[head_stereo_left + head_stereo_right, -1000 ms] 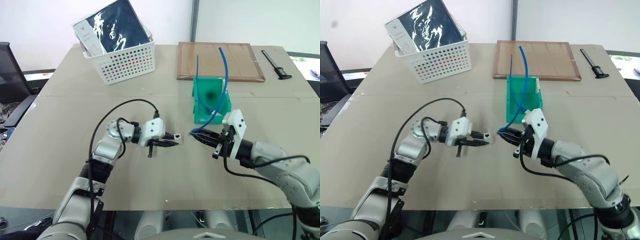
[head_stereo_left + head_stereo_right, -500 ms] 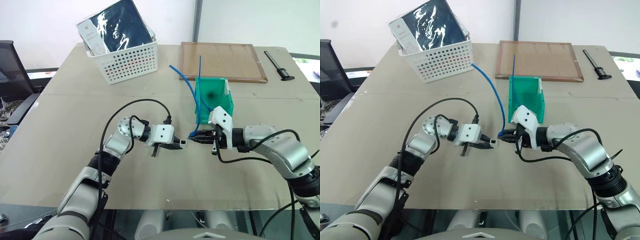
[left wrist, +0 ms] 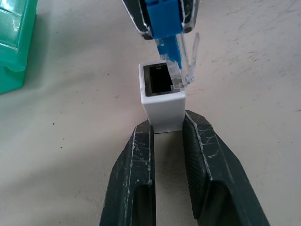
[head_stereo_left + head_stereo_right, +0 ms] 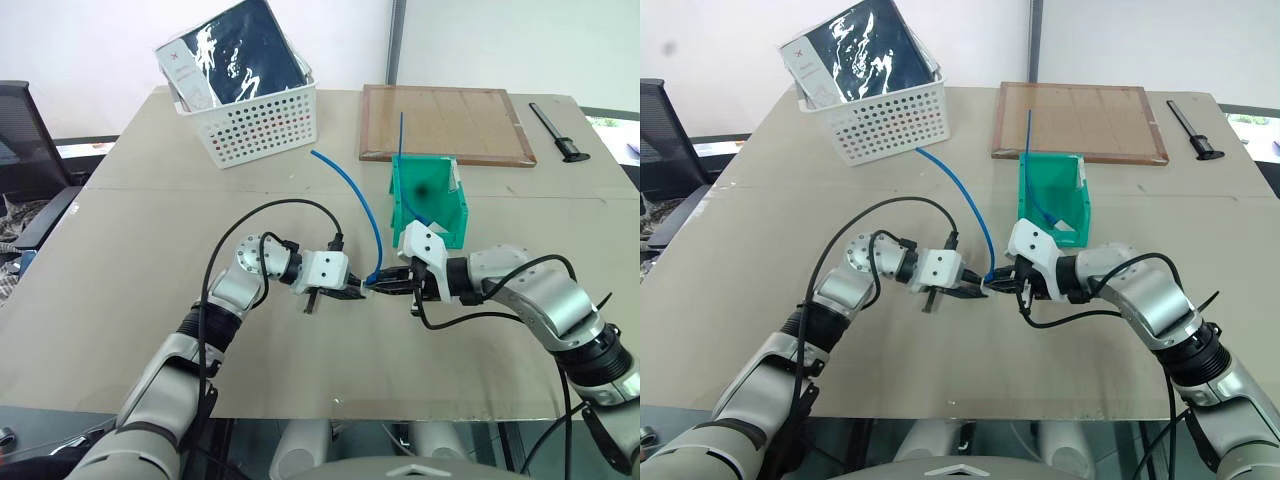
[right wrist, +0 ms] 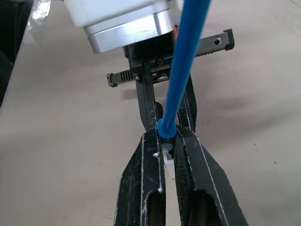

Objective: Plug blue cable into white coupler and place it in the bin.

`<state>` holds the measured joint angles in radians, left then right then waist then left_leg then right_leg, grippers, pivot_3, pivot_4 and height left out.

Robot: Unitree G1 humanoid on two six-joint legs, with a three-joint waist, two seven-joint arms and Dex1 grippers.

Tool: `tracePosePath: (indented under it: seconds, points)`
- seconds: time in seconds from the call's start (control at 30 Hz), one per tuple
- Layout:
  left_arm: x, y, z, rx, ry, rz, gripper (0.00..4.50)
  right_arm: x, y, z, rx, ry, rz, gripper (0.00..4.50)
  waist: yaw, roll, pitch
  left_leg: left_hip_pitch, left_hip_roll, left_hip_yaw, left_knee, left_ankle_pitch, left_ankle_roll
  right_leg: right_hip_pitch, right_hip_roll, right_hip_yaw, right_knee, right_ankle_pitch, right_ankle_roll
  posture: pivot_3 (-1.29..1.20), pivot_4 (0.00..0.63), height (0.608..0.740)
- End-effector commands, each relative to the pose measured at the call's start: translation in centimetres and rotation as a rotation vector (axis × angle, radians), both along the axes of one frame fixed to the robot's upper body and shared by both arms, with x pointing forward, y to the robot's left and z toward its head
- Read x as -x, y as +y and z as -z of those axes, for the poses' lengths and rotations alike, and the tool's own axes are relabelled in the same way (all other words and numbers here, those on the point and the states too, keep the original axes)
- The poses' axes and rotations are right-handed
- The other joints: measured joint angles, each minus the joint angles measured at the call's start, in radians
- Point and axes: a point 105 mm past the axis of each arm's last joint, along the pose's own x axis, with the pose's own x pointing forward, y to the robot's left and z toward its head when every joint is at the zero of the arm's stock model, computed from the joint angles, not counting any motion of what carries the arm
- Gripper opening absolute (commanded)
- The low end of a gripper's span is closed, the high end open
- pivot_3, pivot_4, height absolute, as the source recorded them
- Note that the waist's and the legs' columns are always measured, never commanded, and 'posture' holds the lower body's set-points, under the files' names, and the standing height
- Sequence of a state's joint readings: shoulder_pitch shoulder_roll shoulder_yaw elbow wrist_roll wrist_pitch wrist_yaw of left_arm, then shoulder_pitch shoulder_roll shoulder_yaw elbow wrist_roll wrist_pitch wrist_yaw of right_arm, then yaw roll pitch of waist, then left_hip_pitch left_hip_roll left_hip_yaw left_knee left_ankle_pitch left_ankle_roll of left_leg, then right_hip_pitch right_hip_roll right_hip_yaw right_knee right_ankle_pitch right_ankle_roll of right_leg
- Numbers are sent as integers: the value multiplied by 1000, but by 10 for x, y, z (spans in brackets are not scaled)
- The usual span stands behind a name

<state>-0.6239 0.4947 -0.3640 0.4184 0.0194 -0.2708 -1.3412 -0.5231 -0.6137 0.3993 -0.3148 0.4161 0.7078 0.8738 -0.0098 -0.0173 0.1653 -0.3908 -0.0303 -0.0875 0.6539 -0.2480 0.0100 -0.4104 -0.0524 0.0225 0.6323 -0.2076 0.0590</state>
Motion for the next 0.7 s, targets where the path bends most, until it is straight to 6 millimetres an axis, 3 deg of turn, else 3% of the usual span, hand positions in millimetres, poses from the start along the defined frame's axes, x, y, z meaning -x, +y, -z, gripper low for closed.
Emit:
tracePosePath:
  seconds: [0.03, 0.17, 0.7]
  points:
    - [3, -5, 7, -19, 9, 21, 263, -5, -4, 6, 50, 2, 22, 0, 1, 0, -1, 0, 0, 0, 0, 0, 0, 0, 0, 0, 0, 0, 0, 0, 150, 738]
    - [3, -5, 6, -16, 6, 26, 263, -9, 0, -6, -9, 8, 32, 0, 1, 0, -1, 0, 0, 0, 0, 0, 0, 0, 0, 0, 0, 0, 0, 0, 150, 738]
    - [5, -8, 4, -5, 14, 27, 263, -8, -9, -3, 26, 36, 32, 0, 2, 0, -1, 0, 0, -1, 0, 0, 0, 0, -1, 0, 0, 0, 0, 0, 150, 738]
